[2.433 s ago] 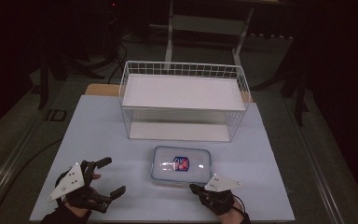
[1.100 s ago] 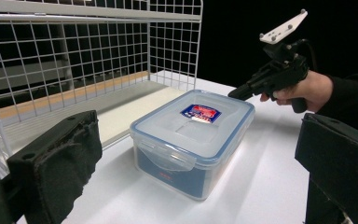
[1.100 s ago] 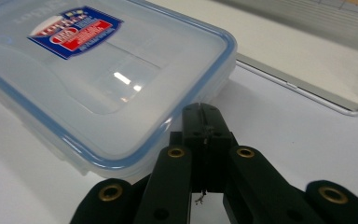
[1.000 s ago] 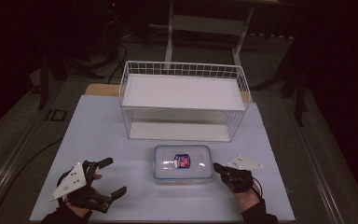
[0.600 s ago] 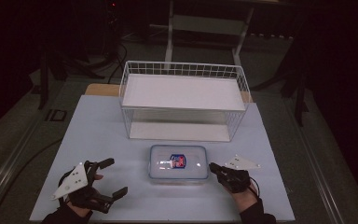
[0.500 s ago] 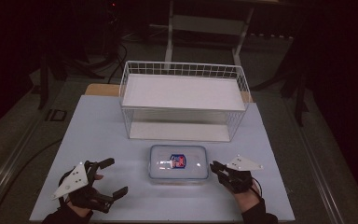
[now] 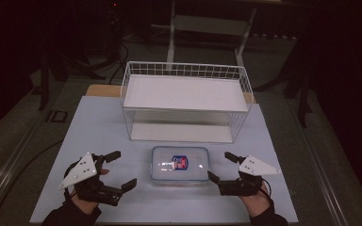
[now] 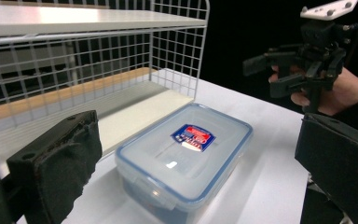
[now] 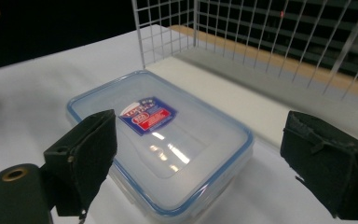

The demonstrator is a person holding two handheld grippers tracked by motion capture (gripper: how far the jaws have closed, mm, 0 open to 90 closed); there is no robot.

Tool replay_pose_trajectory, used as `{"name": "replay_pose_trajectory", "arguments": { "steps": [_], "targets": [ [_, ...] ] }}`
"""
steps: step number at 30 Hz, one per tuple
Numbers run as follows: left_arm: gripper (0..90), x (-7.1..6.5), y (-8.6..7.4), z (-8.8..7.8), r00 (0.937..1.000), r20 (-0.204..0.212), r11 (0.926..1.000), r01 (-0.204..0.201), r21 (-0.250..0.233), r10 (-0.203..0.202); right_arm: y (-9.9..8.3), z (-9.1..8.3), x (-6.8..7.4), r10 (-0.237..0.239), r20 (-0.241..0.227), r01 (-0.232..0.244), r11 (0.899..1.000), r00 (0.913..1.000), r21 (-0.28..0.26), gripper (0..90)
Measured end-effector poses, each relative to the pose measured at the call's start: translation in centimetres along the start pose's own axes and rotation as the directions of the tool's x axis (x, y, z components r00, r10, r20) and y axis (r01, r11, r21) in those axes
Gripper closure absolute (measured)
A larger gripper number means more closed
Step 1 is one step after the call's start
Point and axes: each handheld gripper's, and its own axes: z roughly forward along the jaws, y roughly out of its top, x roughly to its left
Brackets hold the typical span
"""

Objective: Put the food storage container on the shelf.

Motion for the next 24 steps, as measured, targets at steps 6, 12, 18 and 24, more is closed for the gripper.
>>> {"name": "replay_pose_trajectory", "arguments": {
  "steps": [6,12,18,24],
  "targets": [
    [0.4,0.4,0.8,1.9,0.9994,0.032,0.9977,0.008,0.067,-0.010,0.7,-0.4,0.0,-0.040,-0.009,0.039,0.999,0.9992,-0.012,14.5],
    [0.4,1.3,1.4,4.3,0.9973,0.021,0.9902,0.067,0.123,-0.070,1.2,-0.4,-0.2,-0.027,-0.045,0.027,1.000,0.9986,-0.004,18.1],
    [0.7,3.1,0.8,6.9,0.9725,0.018,0.9580,0.226,0.177,-0.232,1.3,-0.4,0.0,-0.032,-0.018,0.032,0.999,0.9993,0.018,13.6],
    [0.9,4.4,-0.4,8.6,0.9362,-0.009,0.9017,0.341,0.266,-0.351,1.1,-0.3,0.1,-0.012,-0.006,0.012,0.999,0.9999,0.036,10.4]
  ]
}}
